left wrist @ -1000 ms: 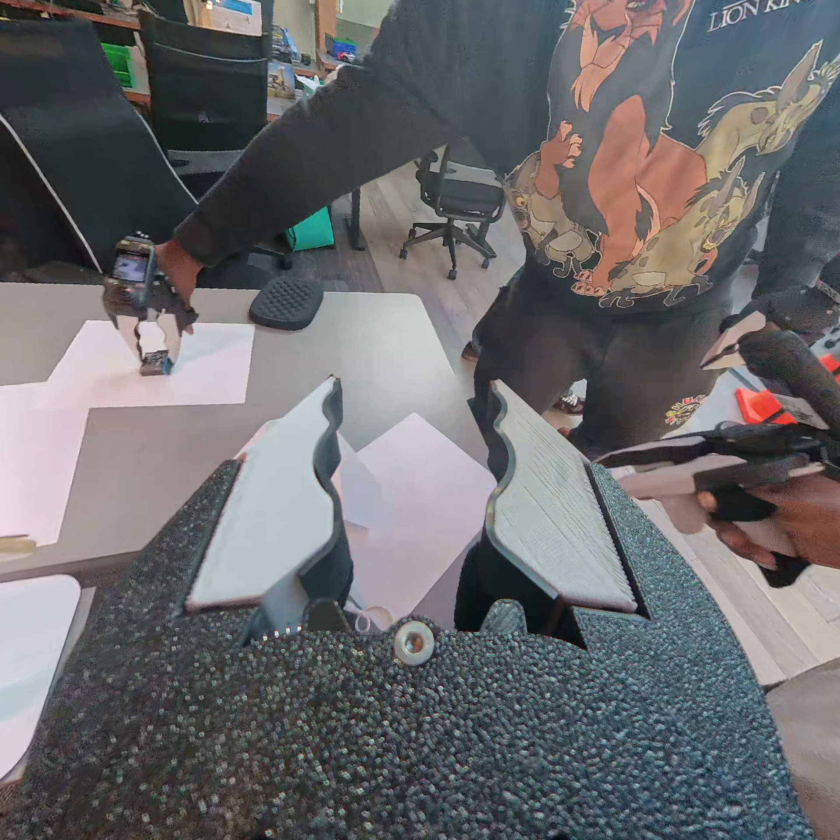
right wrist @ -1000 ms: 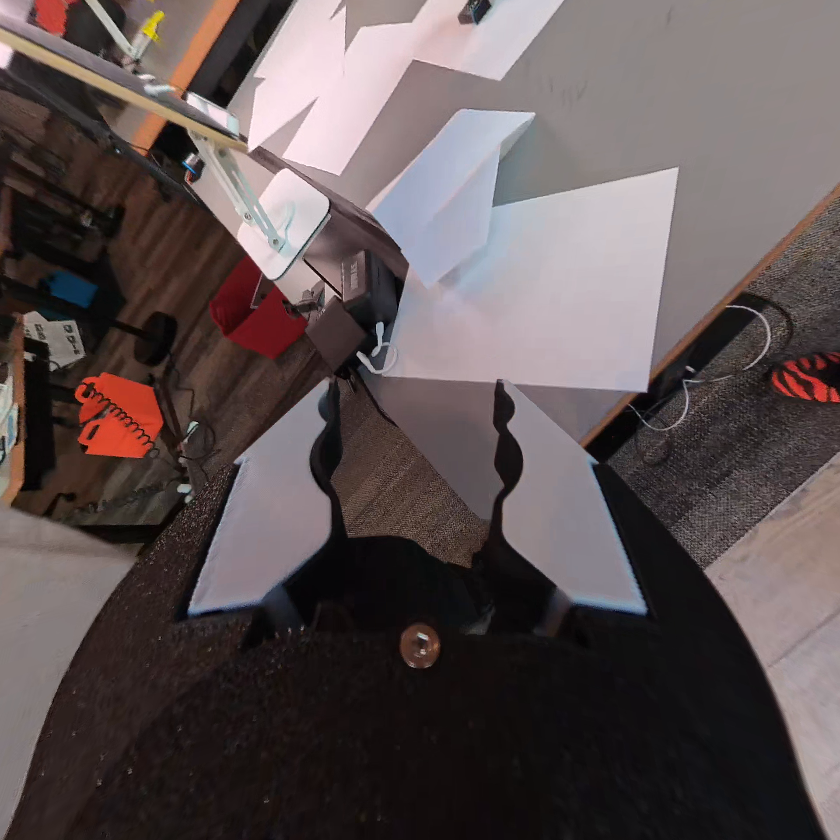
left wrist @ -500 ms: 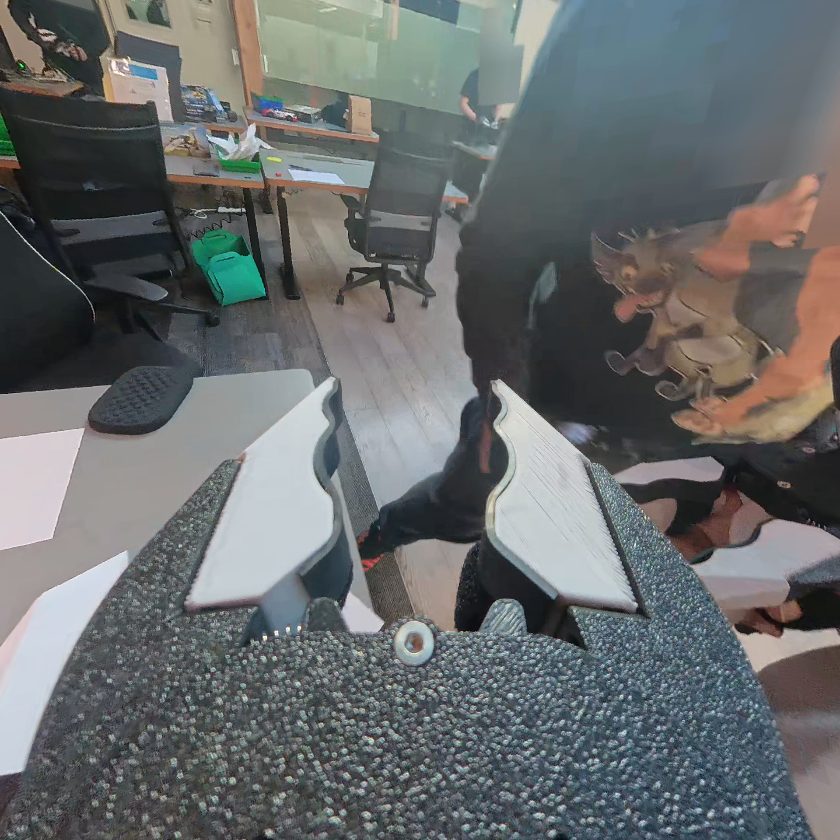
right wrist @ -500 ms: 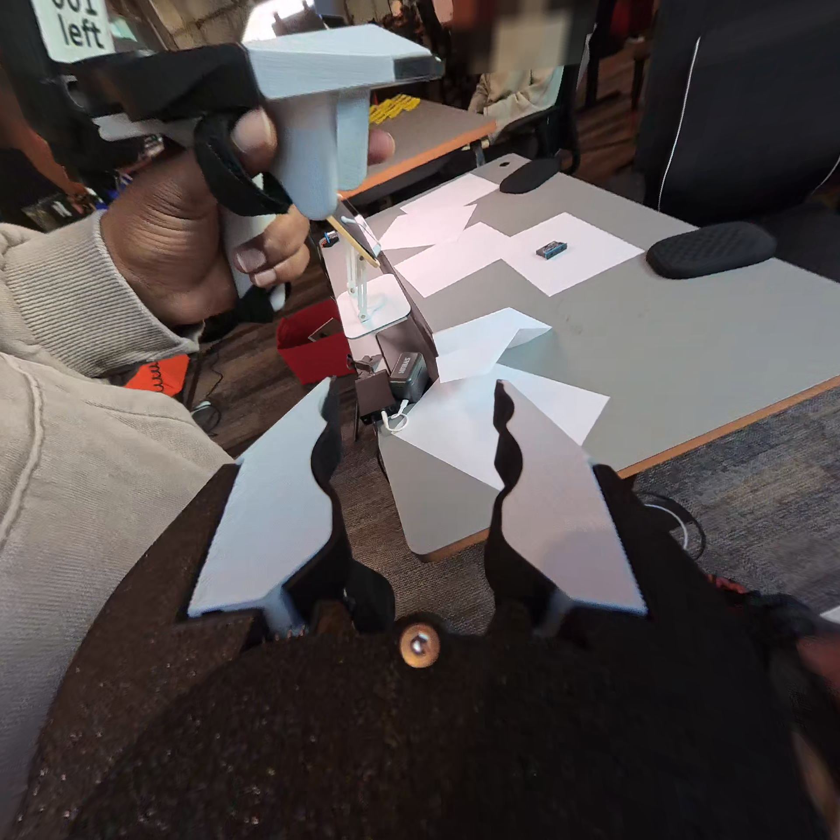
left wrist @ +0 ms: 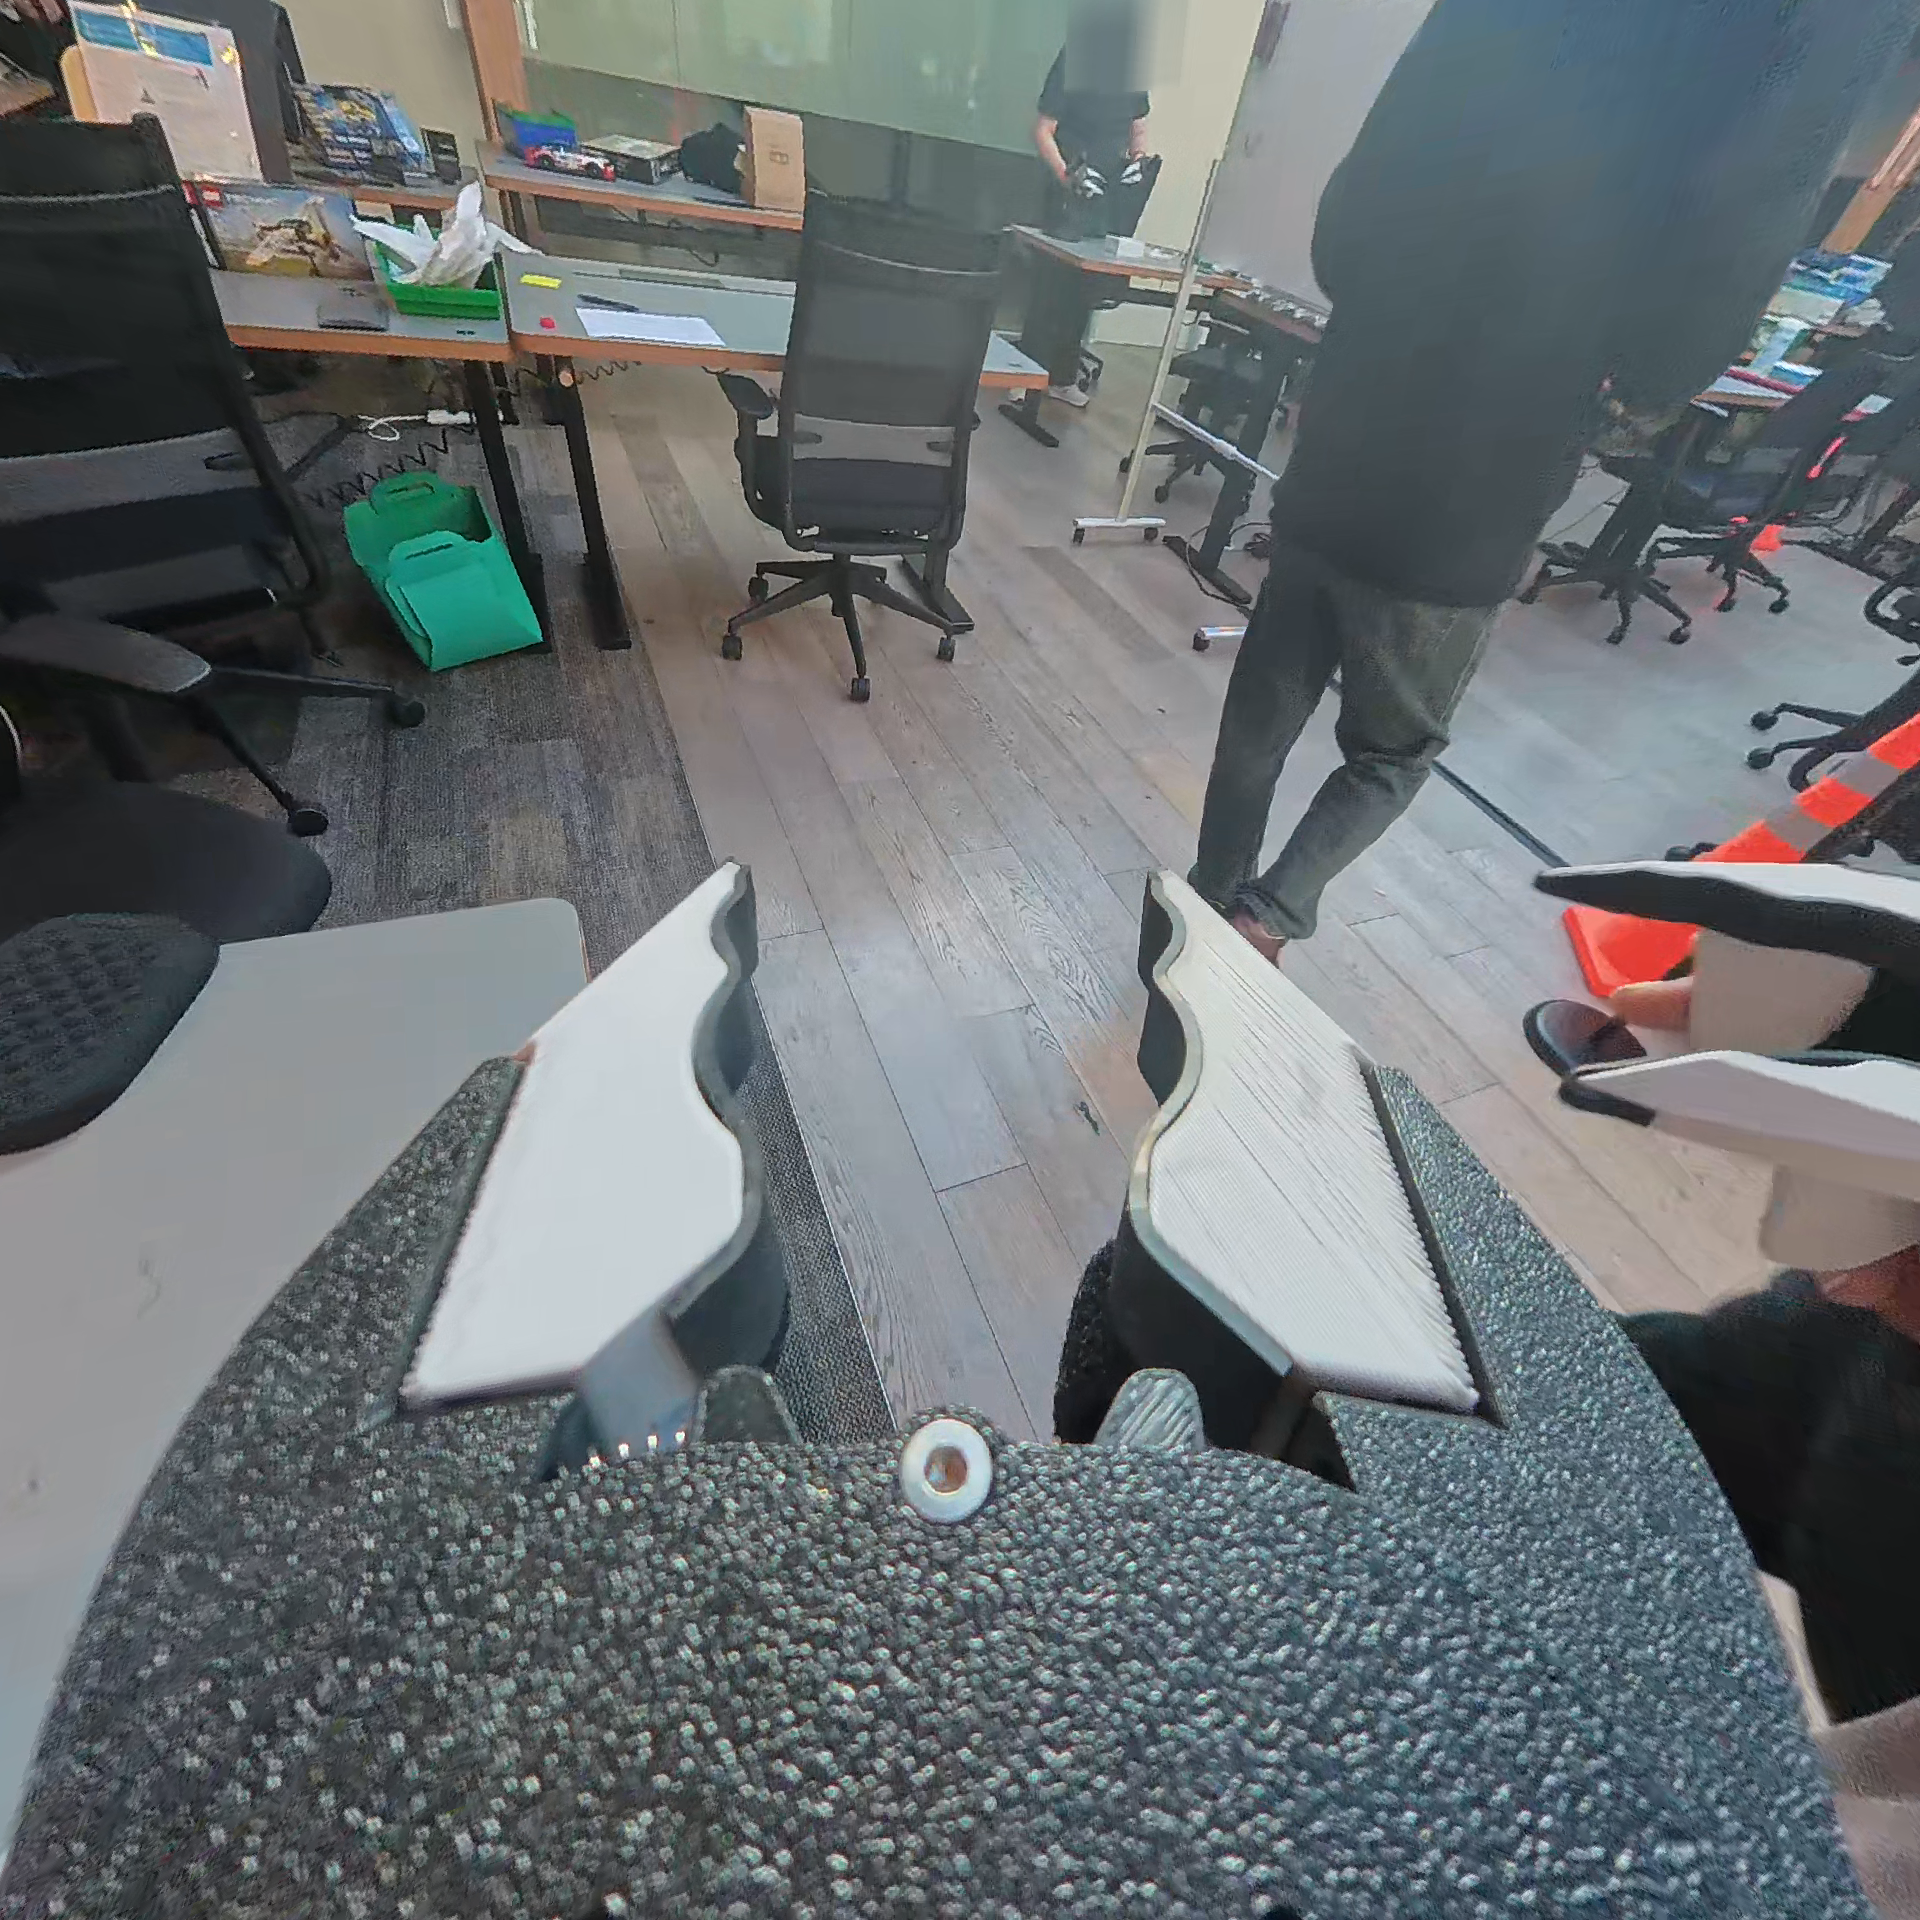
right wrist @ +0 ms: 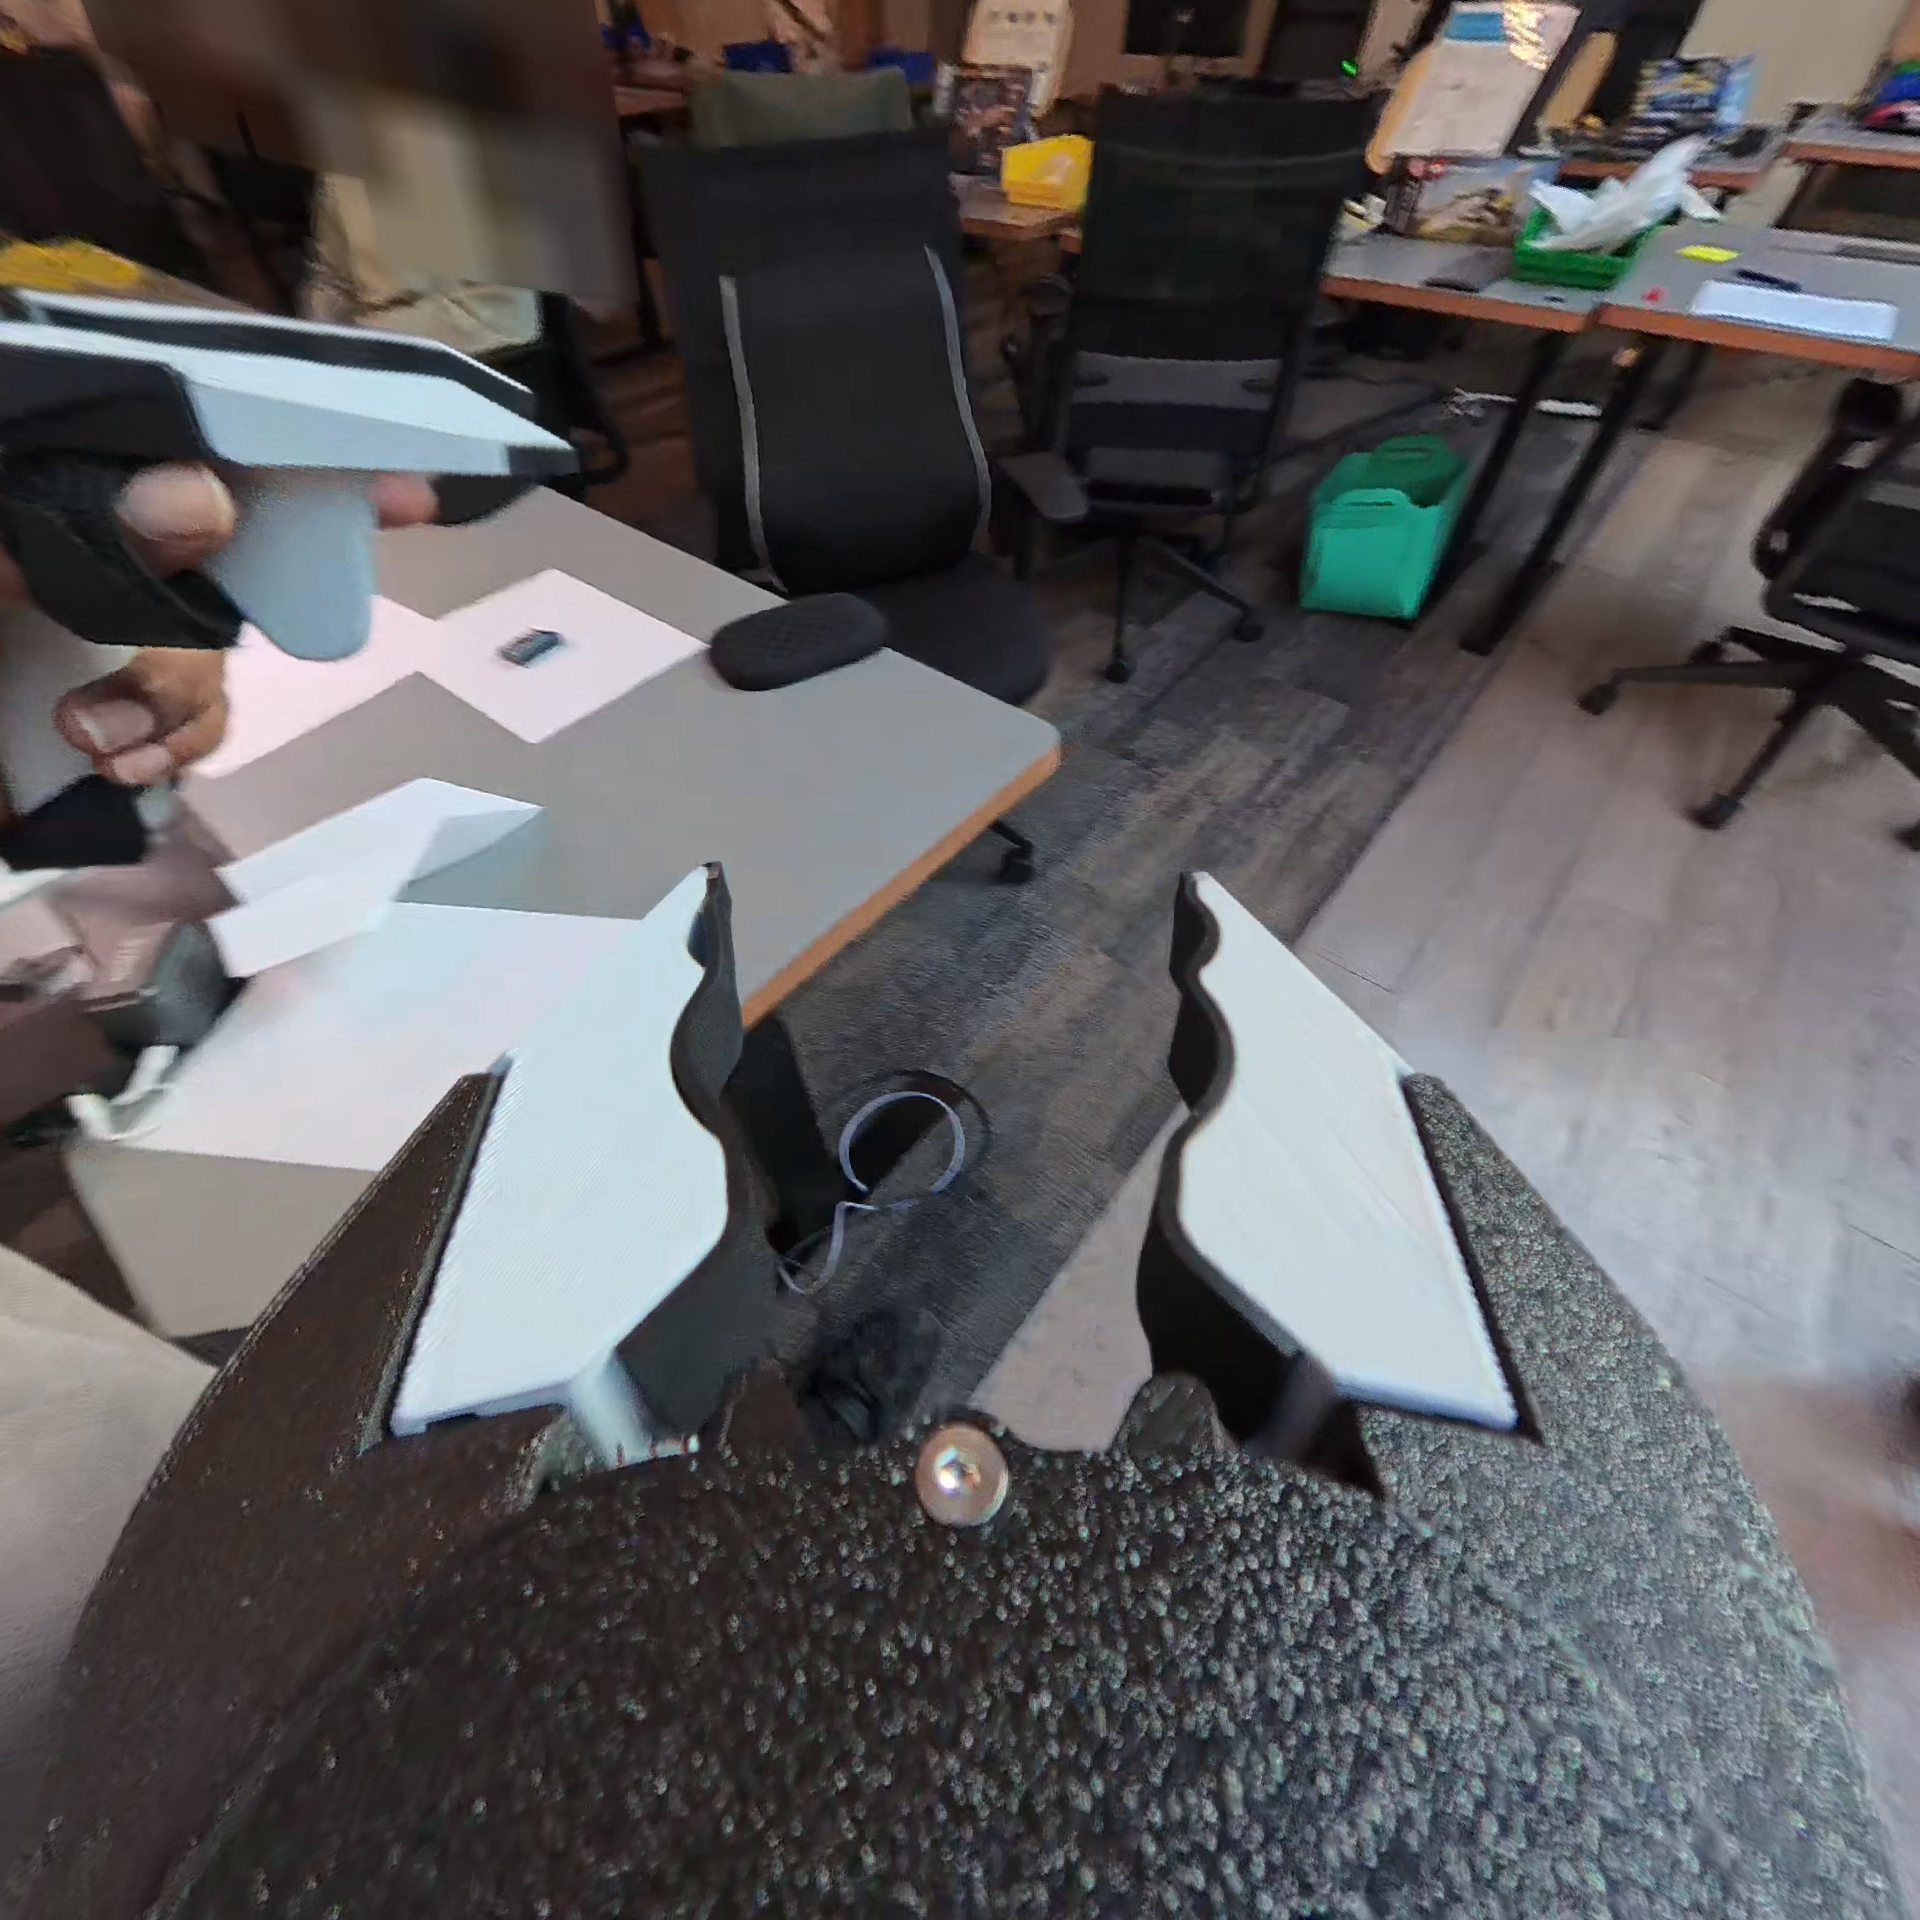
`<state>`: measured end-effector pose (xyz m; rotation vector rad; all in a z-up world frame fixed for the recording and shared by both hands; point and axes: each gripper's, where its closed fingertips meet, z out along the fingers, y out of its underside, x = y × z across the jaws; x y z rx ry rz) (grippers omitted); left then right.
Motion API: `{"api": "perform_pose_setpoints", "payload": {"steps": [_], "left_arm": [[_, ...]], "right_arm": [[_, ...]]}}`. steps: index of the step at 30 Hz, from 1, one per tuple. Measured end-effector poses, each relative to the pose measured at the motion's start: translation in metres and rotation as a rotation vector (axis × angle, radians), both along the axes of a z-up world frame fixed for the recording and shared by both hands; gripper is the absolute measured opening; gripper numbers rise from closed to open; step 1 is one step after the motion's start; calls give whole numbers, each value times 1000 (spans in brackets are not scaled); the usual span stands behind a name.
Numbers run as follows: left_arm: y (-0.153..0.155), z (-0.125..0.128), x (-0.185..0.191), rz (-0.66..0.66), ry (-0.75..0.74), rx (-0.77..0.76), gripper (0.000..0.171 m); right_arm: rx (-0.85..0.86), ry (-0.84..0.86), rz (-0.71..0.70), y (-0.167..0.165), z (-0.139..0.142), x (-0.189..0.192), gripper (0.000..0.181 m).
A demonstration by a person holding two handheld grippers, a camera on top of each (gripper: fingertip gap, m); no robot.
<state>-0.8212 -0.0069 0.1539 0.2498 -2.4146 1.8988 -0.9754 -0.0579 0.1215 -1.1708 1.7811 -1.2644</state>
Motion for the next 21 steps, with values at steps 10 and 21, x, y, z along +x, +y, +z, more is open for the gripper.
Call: {"api": "perform_pose_setpoints", "payload": {"steps": [10,21], "left_arm": [[-210,-2,144,-48,20,-164,72],[-201,-30,400,522,-126,26,75]], "right_arm": [[-176,14,-161,-241,69,71,81],[-79,-59,405,-369,45,412,83]]}}
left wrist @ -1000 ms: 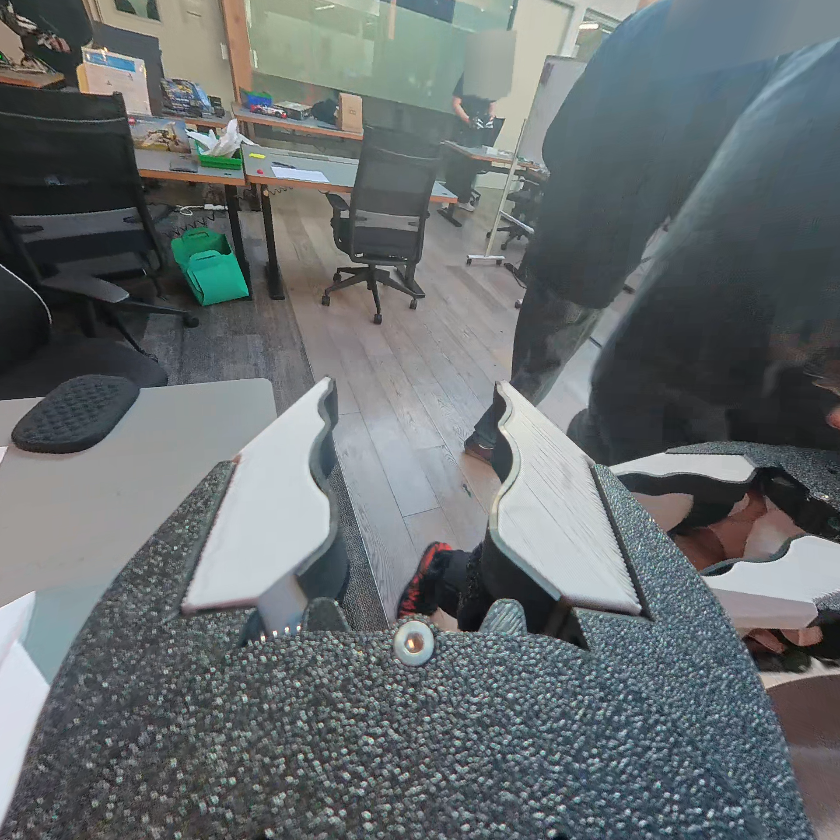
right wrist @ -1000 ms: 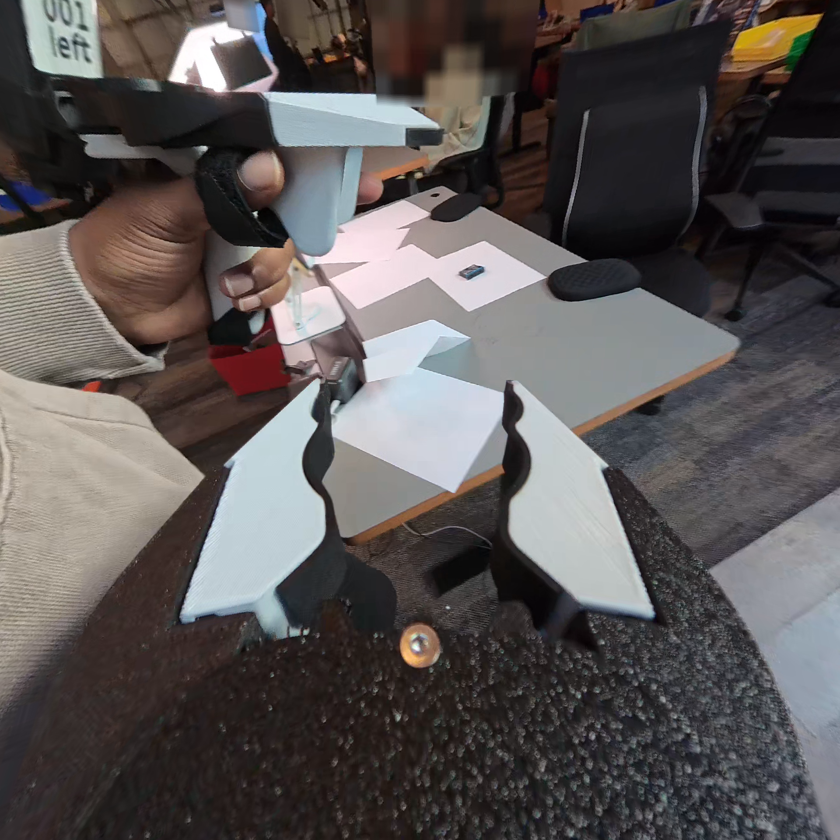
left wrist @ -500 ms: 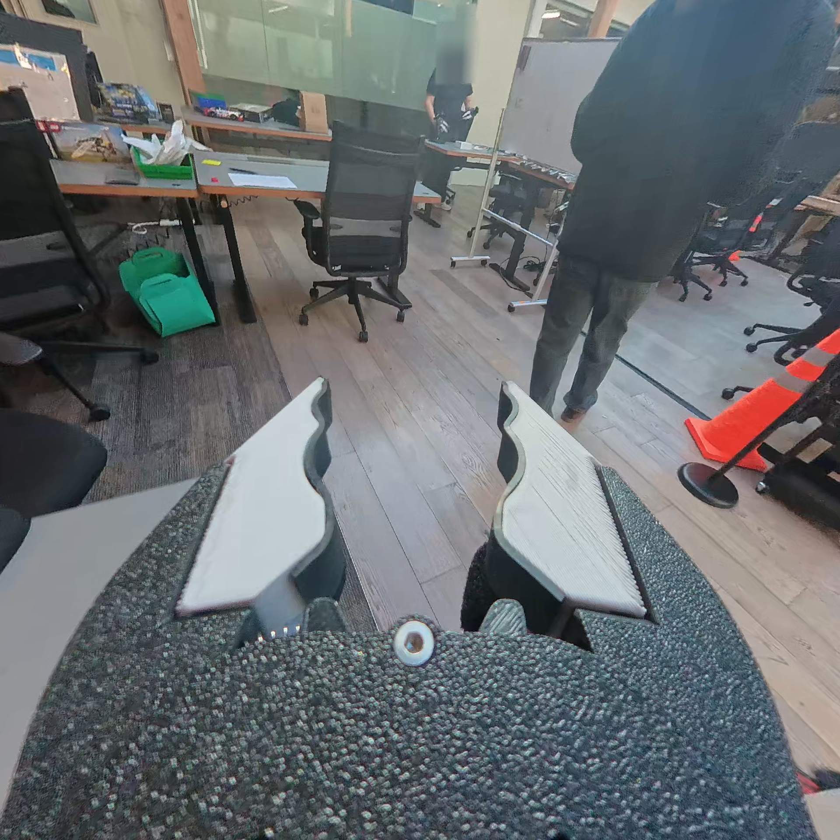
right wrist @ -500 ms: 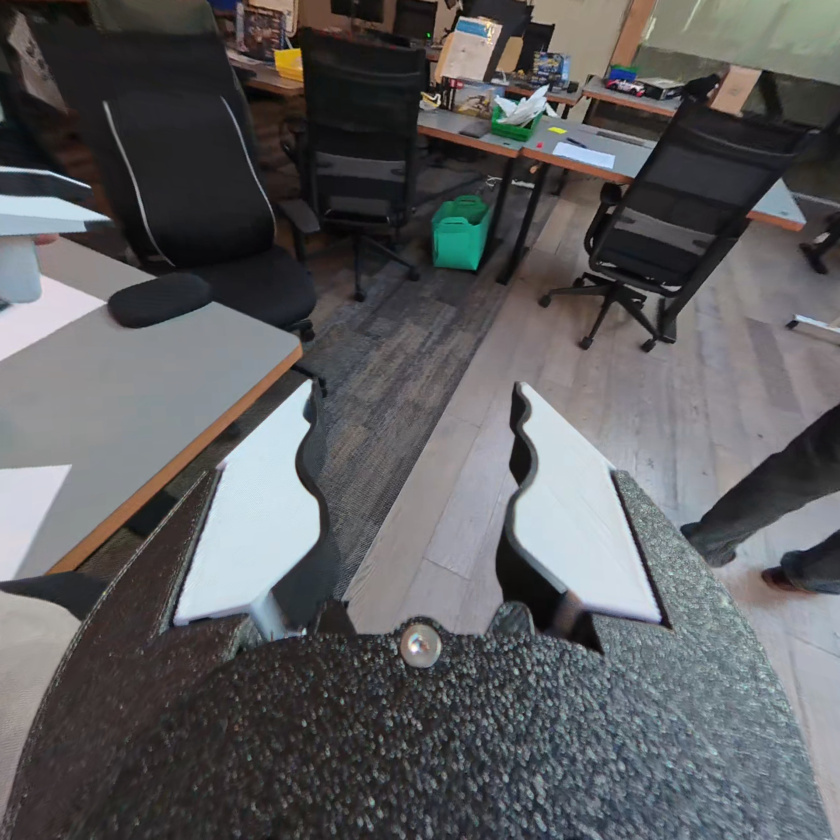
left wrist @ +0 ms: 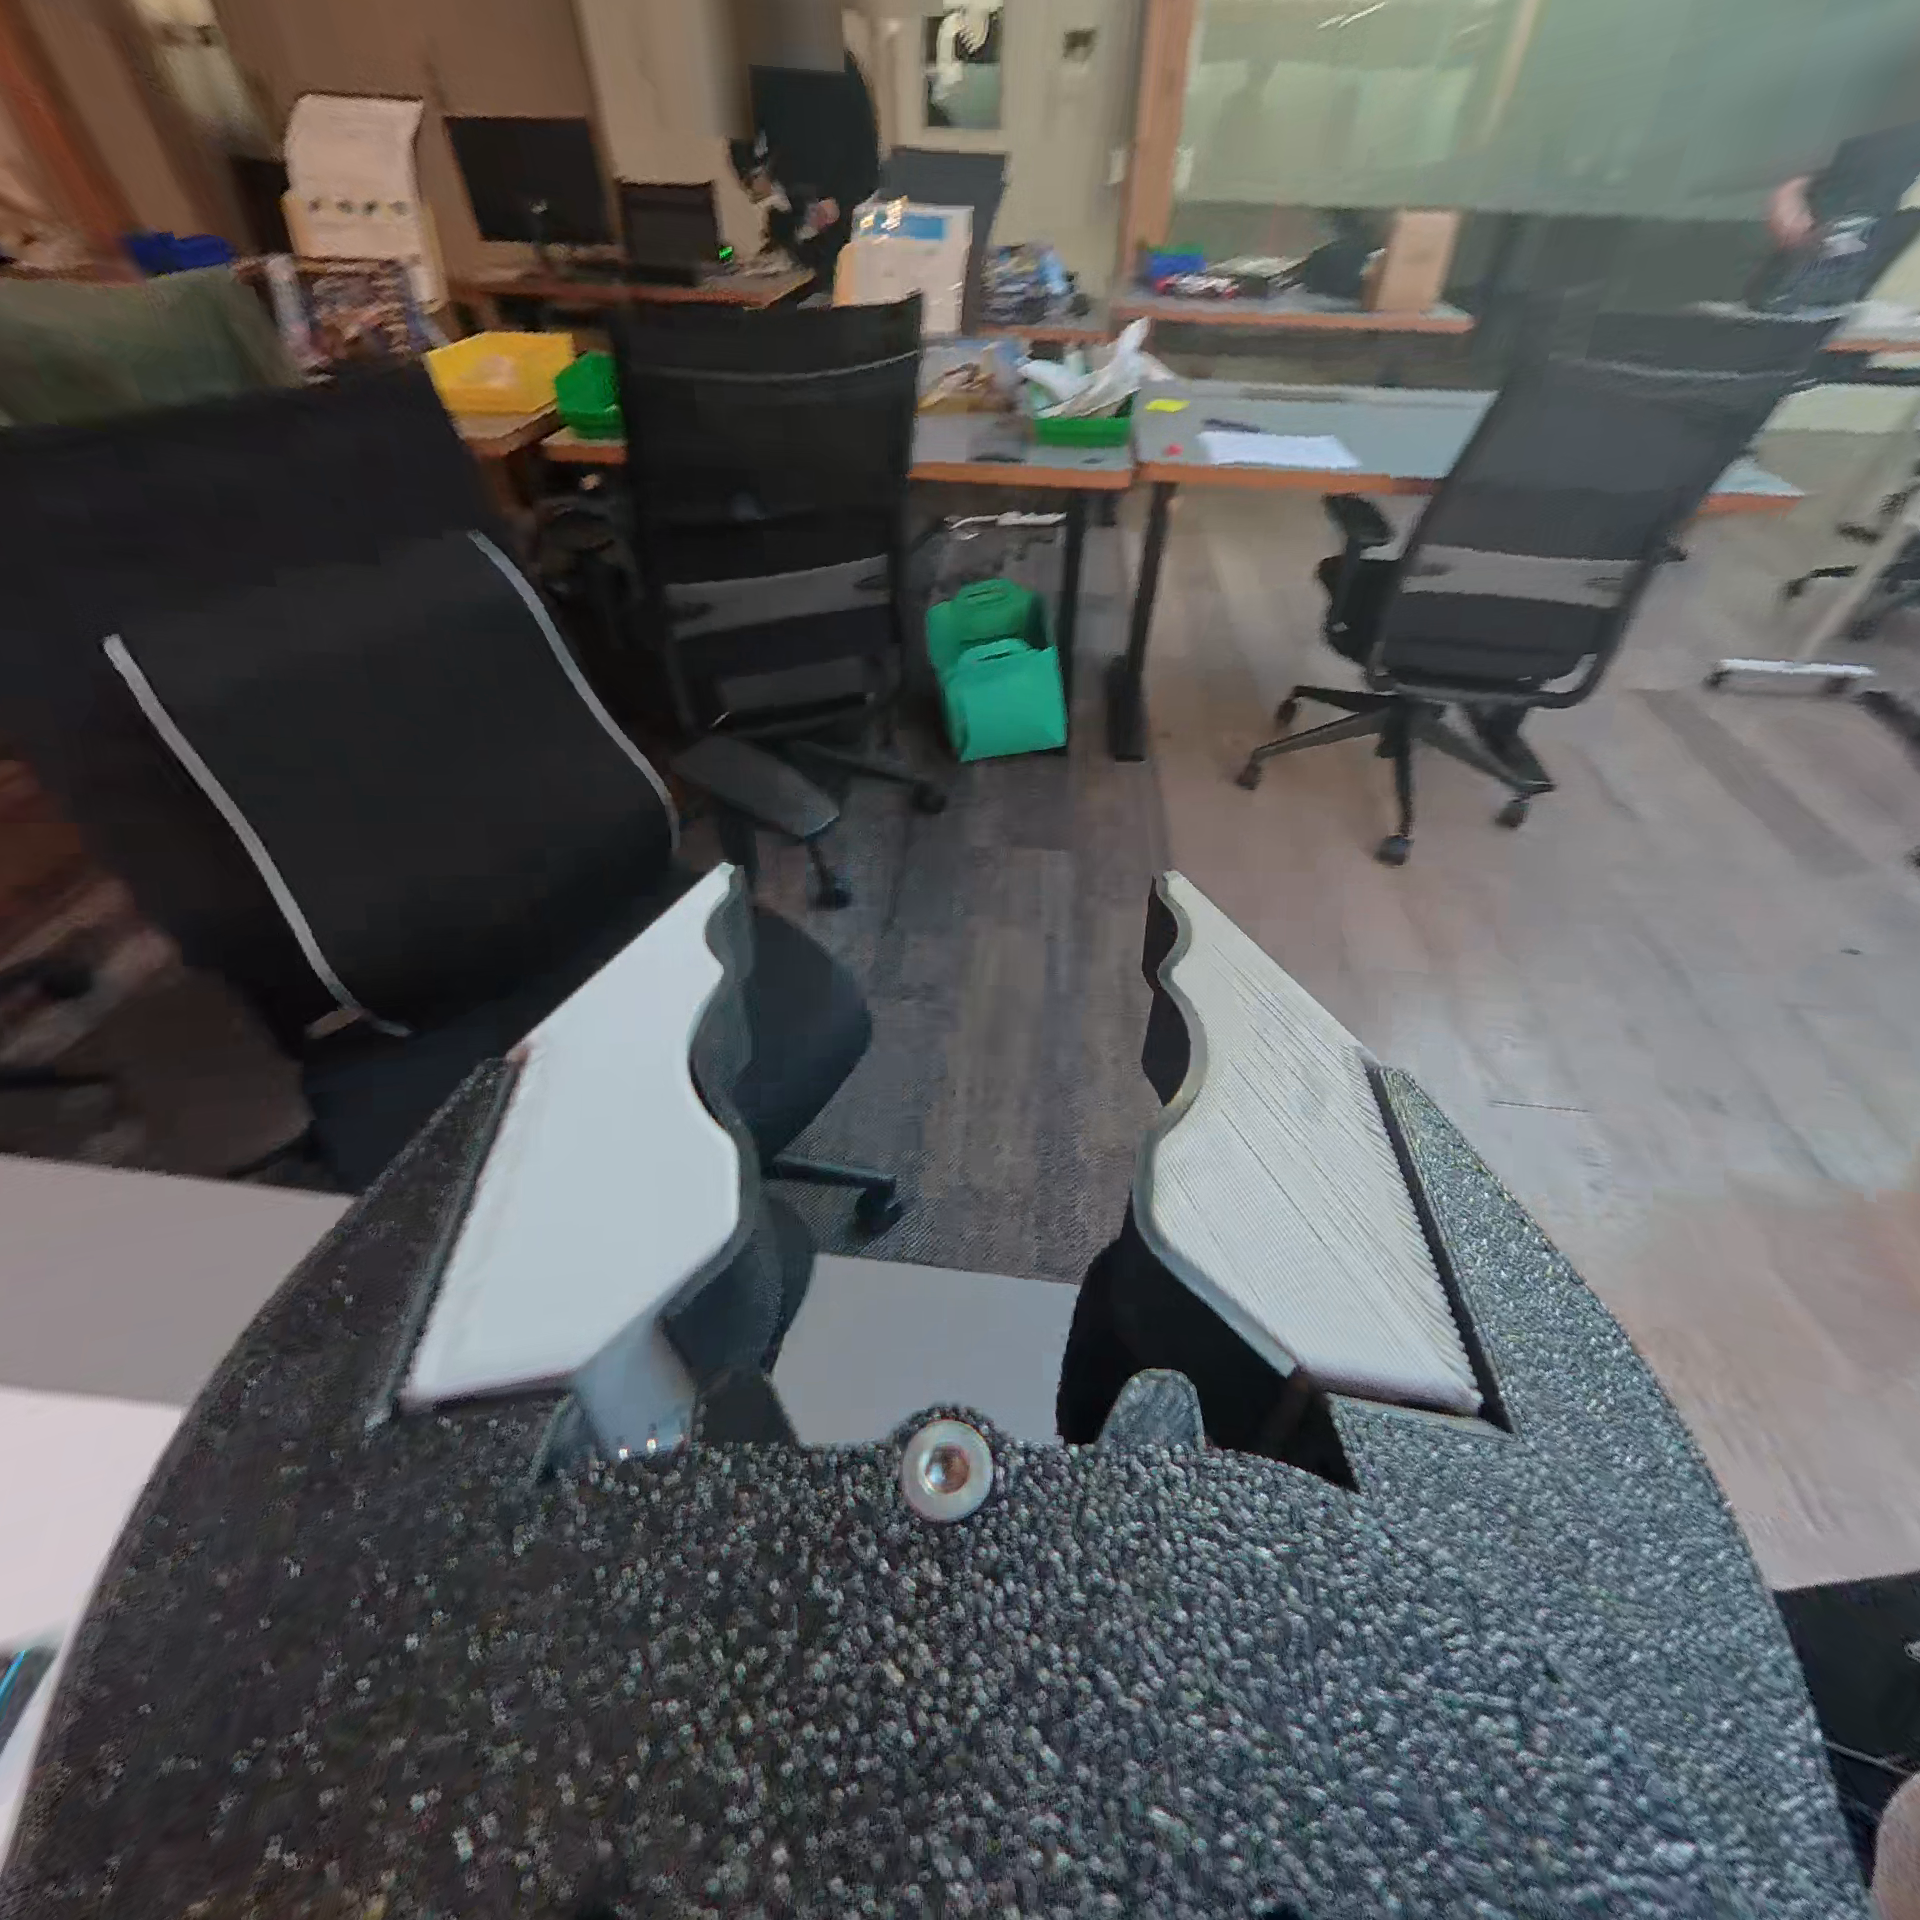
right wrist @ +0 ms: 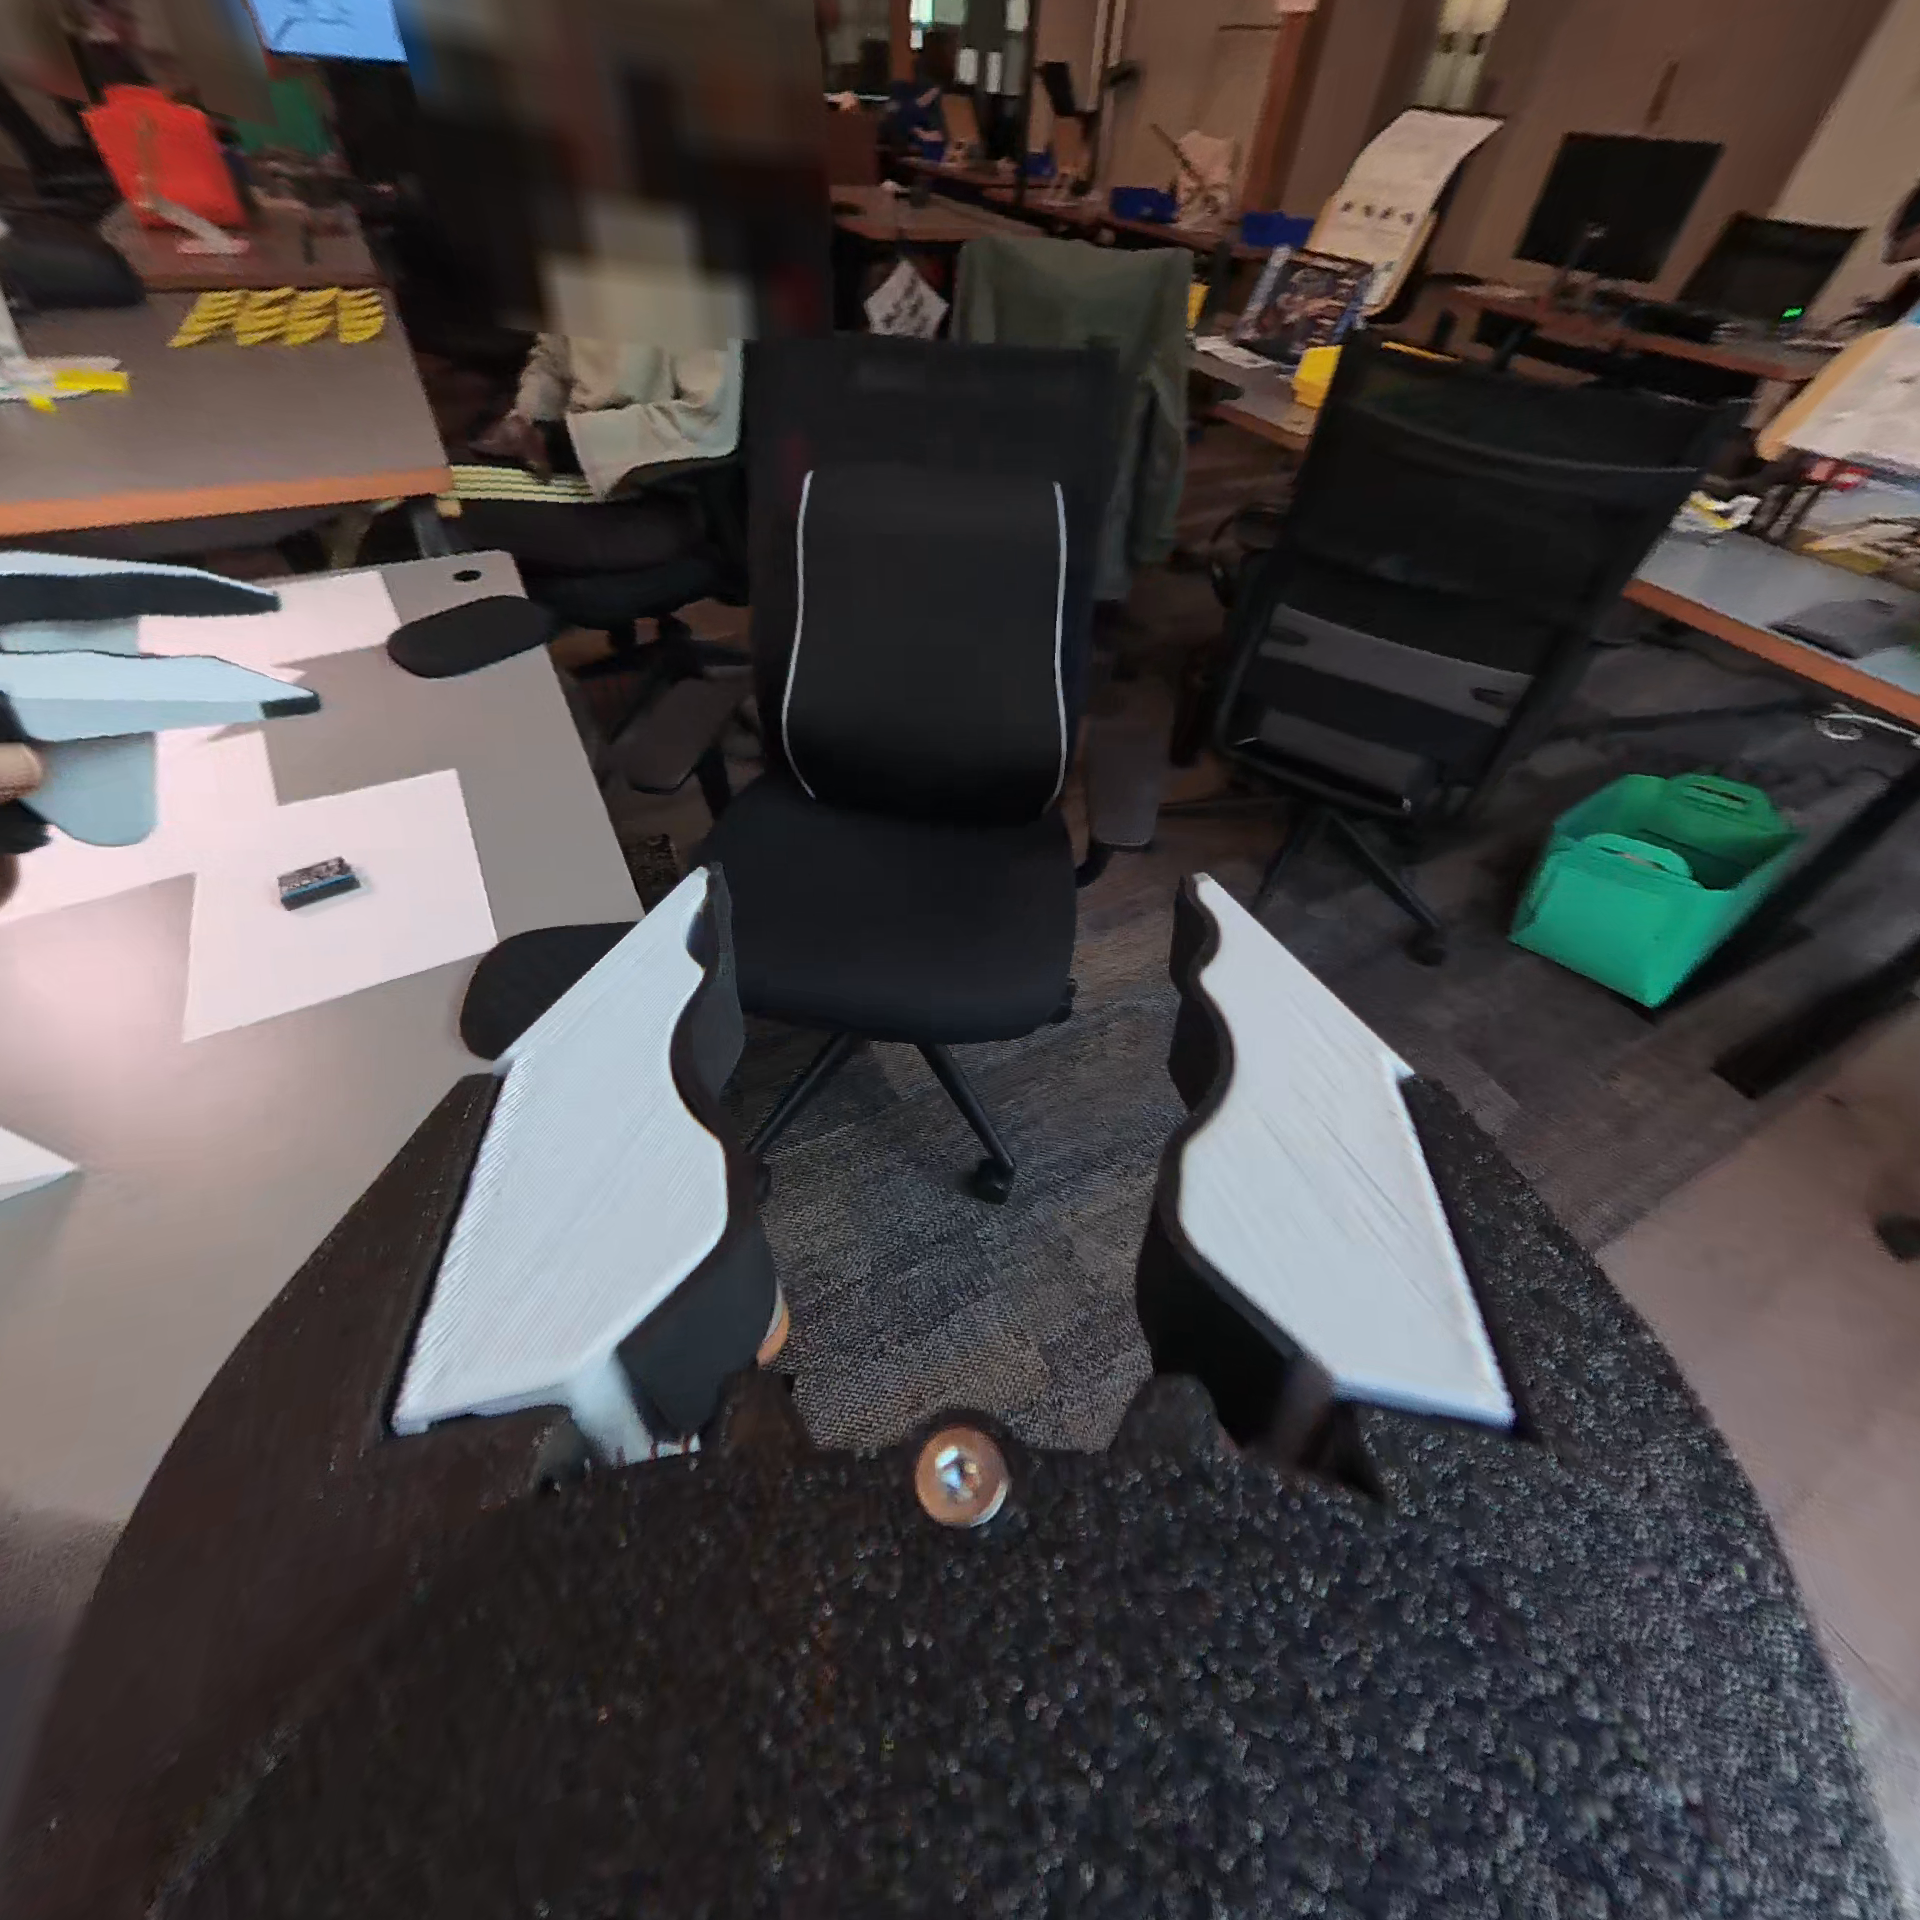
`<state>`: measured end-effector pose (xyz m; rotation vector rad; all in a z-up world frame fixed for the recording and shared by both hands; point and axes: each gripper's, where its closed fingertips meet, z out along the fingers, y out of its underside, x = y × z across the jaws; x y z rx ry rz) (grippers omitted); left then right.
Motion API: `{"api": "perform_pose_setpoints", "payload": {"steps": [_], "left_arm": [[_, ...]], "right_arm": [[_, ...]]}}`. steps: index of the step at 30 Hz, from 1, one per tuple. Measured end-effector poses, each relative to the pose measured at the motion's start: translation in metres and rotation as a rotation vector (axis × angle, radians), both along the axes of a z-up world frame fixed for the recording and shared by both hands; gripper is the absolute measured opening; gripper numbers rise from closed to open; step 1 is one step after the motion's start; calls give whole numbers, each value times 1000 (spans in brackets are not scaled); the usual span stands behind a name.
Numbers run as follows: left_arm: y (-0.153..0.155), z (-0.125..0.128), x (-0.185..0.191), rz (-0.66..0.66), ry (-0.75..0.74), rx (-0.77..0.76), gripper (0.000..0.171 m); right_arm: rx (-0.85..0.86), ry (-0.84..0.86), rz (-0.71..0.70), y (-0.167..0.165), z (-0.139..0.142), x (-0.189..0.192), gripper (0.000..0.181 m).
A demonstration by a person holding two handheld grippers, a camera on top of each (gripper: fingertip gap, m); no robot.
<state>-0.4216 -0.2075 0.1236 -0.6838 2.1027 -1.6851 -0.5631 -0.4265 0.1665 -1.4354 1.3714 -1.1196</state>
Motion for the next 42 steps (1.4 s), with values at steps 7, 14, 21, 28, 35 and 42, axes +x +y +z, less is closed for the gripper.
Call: {"api": "perform_pose_setpoints", "payload": {"steps": [7,14,21,28,35,42], "left_arm": [[28,-52,92,528,117,104,75],[-25,15,153,859,111,-32,72],[37,17,132,1194,113,-36,72],[140,-26,112,1488,109,-87,73],[203,1,17,1928,18,-50,75],[176,-62,-56,2311,184,83,75]], "right_arm": [[48,50,401,-97,-53,176,80],[19,57,764,-154,-1,321,79],[-46,60,1163,-36,-8,438,80],[-42,44,1534,167,-12,443,82],[-273,31,1995,336,-55,406,83],[-353,213,2381,451,-197,364,88]]}}
